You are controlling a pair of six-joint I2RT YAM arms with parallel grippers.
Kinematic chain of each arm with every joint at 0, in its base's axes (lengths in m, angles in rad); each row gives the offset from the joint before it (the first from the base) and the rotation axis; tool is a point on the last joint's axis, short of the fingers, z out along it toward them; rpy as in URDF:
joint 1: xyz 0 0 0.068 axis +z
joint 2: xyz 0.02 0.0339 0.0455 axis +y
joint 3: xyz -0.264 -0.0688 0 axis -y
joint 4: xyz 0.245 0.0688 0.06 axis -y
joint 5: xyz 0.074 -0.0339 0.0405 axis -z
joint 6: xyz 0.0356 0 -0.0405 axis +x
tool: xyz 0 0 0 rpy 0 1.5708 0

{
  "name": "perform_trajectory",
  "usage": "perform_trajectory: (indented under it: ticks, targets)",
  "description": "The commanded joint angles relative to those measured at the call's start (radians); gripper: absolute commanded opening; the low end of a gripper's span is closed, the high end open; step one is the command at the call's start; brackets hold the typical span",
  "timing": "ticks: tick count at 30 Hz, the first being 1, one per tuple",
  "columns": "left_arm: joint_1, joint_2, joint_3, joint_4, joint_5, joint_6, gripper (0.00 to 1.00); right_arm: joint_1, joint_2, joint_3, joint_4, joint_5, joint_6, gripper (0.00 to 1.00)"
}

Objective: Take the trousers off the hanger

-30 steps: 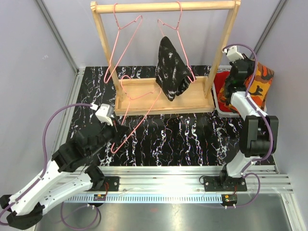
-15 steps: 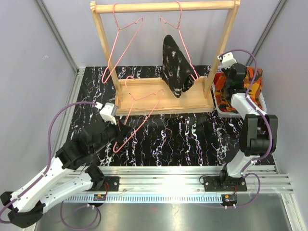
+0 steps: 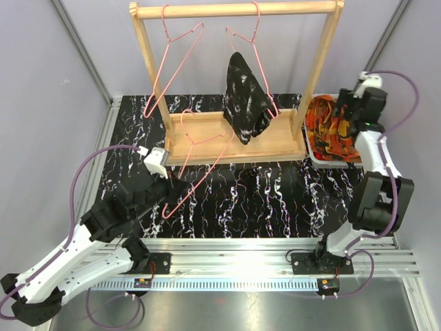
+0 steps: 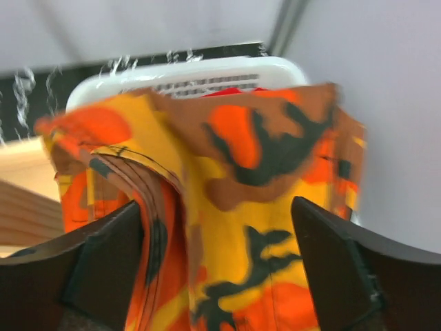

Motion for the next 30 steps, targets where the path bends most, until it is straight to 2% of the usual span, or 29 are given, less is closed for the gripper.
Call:
perform_trajectory:
  ticks: [1, 4, 5, 7, 11, 12, 14, 15, 18, 22, 24, 25, 26, 30]
  targets:
    - [-0.003, 0.008, 0.041, 0.035, 0.009, 0.011, 0.00, -0.069, -0.138, 0.057, -0.092, -0.167, 0.271, 0.95]
    - [-0.003, 0.011, 0.059, 0.023, 0.007, 0.008, 0.00, -0.106, -0.136, 0.083, -0.159, -0.230, 0.320, 0.97]
    - [-0.003, 0.013, 0.071, 0.020, 0.007, 0.006, 0.00, -0.106, -0.120, 0.106, -0.246, -0.238, 0.321, 0.97]
    - [-0.004, 0.014, 0.088, 0.006, 0.001, 0.006, 0.00, -0.106, -0.071, 0.161, -0.327, -0.233, 0.362, 0.97]
    - [-0.003, 0.019, 0.130, -0.012, 0.003, 0.006, 0.00, -0.107, -0.009, 0.157, -0.402, -0.265, 0.417, 1.00]
    - [-0.003, 0.019, 0.145, -0.017, 0.003, 0.008, 0.00, -0.106, 0.050, 0.179, -0.426, -0.261, 0.420, 0.99]
    - [-0.003, 0.019, 0.160, -0.031, -0.013, 0.016, 0.00, -0.077, 0.127, 0.230, -0.565, -0.194, 0.391, 1.00]
    - [-0.003, 0.019, 0.166, -0.035, -0.014, 0.017, 0.00, -0.060, 0.206, 0.274, -0.609, -0.078, 0.371, 0.99]
    - [-0.003, 0.022, 0.191, -0.043, -0.026, 0.022, 0.00, -0.005, 0.340, 0.295, -0.713, 0.079, 0.296, 0.99]
    - [-0.003, 0.043, 0.225, -0.047, -0.027, 0.026, 0.00, 0.044, 0.504, 0.284, -0.767, 0.153, 0.232, 1.00]
    - [-0.003, 0.051, 0.237, -0.054, -0.025, 0.028, 0.00, 0.057, 0.570, 0.301, -0.784, 0.213, 0.230, 0.90]
    - [-0.003, 0.053, 0.240, -0.060, -0.026, 0.029, 0.00, 0.057, 0.569, 0.302, -0.789, 0.212, 0.236, 0.92]
    - [-0.003, 0.056, 0.249, -0.061, -0.031, 0.031, 0.00, 0.055, 0.563, 0.304, -0.776, 0.201, 0.238, 0.99]
    - [-0.003, 0.068, 0.288, -0.080, -0.059, 0.039, 0.00, 0.054, 0.452, 0.309, -0.753, 0.187, 0.261, 0.99]
